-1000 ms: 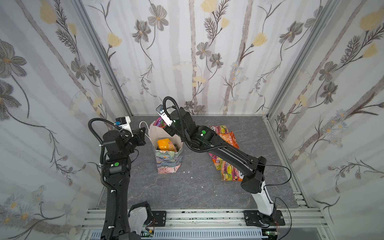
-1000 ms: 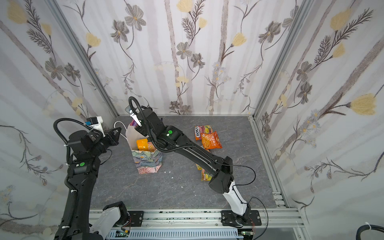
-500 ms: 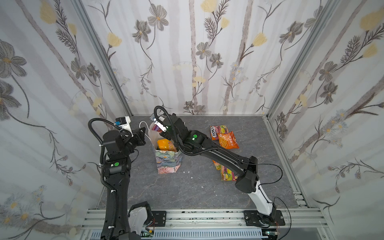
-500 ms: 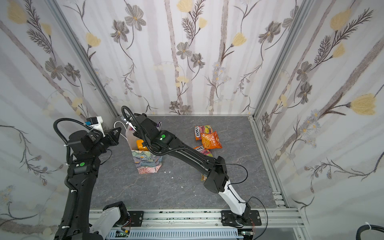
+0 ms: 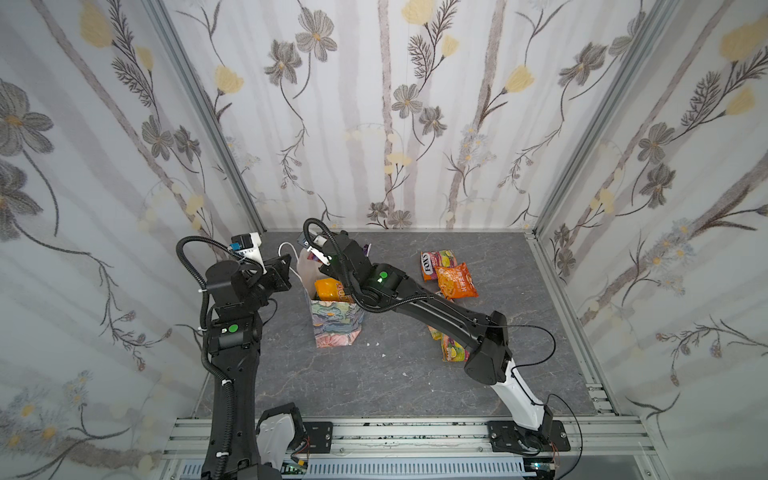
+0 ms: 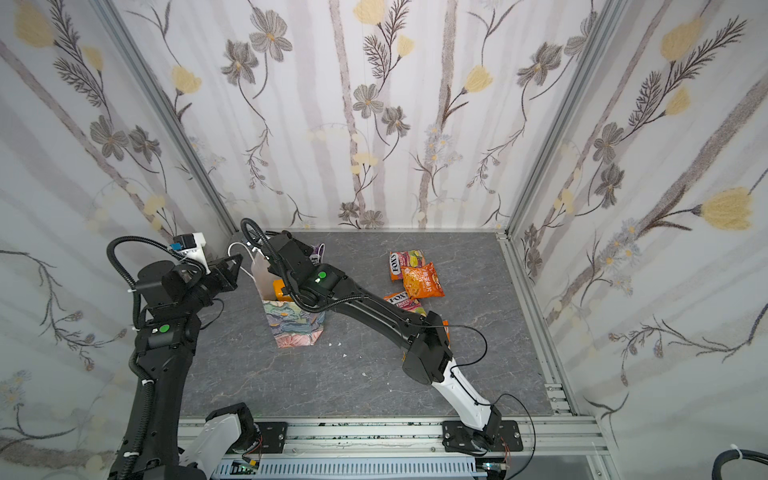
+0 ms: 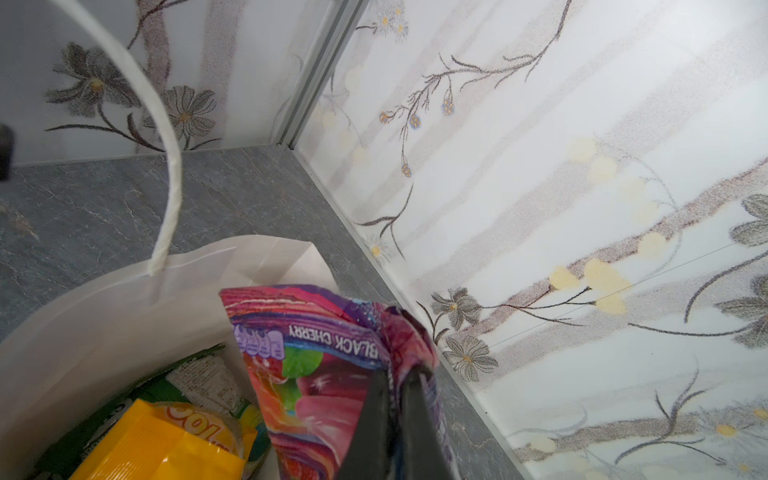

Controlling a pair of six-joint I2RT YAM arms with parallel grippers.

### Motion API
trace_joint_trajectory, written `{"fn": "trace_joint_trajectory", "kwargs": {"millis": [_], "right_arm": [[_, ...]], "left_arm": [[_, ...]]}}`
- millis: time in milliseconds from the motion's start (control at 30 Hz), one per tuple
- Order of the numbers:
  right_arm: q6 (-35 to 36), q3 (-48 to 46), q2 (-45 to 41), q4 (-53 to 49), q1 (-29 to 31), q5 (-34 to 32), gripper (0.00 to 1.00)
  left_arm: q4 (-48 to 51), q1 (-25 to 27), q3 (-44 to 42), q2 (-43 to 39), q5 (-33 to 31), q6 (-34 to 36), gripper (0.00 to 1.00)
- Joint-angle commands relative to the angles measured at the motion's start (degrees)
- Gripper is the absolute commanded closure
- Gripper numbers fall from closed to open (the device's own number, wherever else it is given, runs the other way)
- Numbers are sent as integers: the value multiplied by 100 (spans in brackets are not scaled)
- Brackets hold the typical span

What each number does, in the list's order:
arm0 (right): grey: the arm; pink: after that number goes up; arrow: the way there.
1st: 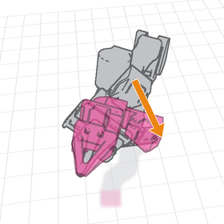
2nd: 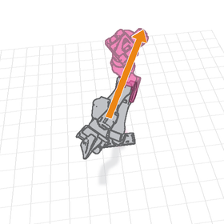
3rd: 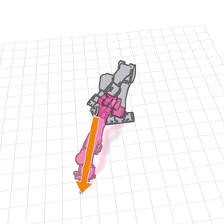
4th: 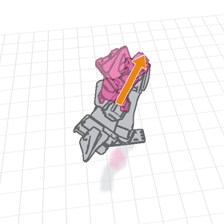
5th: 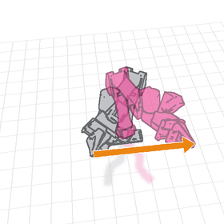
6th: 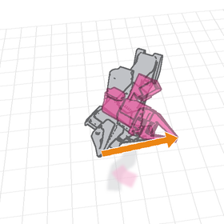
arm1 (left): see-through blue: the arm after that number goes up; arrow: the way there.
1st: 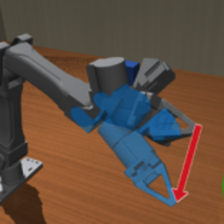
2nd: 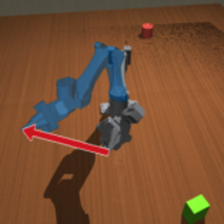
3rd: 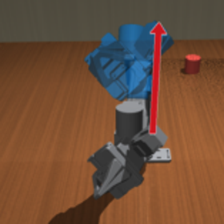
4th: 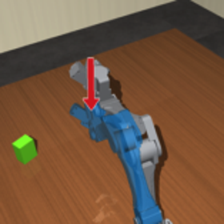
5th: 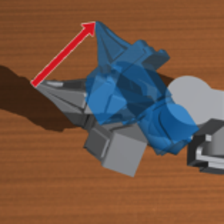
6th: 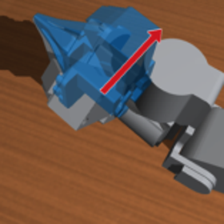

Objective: Place the snacks into the paper bag
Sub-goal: 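Lower the pink Fox's bag into the paper bag and open the right gripper, then raise the right gripper out of the paper bag and move it back to the pile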

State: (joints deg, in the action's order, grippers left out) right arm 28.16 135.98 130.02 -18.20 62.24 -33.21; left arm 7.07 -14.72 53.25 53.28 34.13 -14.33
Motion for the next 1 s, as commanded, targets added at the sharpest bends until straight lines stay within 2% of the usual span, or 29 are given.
{"fn": "trace_joint_trajectory", "kwargs": {"millis": [0, 300, 500, 733, 967], "right_arm": [[91, 53, 36, 335, -6, -159, 100], [48, 52, 129, 335, -10, -100, 100], [-141, 56, 137, 299, -20, 103, 78], [-554, 54, -61, 227, -43, 740, 61], [-1142, 88, -394, 192, -167, 1840, 54]], "left_arm": [[-131, -5, 35, 5, 8, 43, 99], [-127, -5, 33, 3, -3, 40, 99], [-119, -9, 29, 1, -12, 44, 99], [-118, -5, 32, 4, -12, 44, 99], [-110, -8, 36, 0, -20, 53, 99]]}}
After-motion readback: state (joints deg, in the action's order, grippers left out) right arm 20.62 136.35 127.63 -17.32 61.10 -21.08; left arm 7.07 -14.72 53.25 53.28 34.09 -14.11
